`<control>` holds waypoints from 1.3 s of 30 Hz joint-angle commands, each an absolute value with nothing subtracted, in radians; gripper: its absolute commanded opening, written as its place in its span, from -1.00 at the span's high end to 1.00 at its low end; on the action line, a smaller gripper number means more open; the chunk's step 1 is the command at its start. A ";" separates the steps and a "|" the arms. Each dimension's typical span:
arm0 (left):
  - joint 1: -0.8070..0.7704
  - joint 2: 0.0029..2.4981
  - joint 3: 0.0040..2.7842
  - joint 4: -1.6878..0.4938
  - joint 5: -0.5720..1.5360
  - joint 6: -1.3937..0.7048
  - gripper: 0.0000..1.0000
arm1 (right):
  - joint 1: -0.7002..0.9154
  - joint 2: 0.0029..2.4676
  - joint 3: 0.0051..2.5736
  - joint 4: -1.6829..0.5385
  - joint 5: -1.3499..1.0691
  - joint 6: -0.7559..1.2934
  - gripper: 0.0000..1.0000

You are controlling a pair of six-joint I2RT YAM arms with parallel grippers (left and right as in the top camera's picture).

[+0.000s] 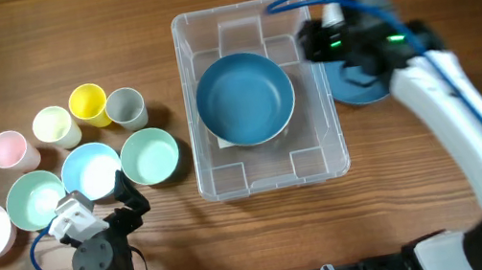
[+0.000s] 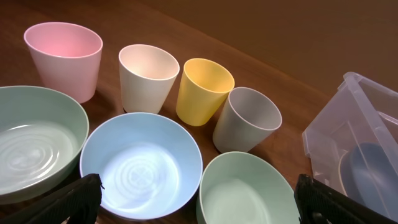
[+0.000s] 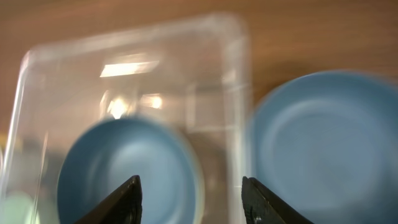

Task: Pack container
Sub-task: 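Carry the dark blue bowl into the container onto the cream bowl, then move the right gripper to the second dark blue bowl and grasp its rim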

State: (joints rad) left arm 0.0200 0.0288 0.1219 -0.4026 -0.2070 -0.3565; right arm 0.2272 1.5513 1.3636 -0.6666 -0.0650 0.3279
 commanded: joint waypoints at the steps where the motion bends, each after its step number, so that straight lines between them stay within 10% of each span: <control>1: 0.024 0.020 0.120 -0.400 -0.191 -0.348 -1.00 | 0.058 1.499 1.377 -0.707 -0.023 0.371 -0.13; 15: 0.024 0.020 0.120 -0.399 -0.191 -0.348 -1.00 | -0.205 1.860 1.320 -0.769 -0.069 0.416 -0.24; 27: 0.024 0.020 0.120 -0.400 -0.191 -0.348 -1.00 | -0.205 1.940 1.320 -0.770 -0.098 0.471 0.60; 39: 0.024 0.020 0.120 -0.400 -0.191 -0.348 -1.00 | -0.205 1.942 1.319 -0.768 -0.088 0.472 0.40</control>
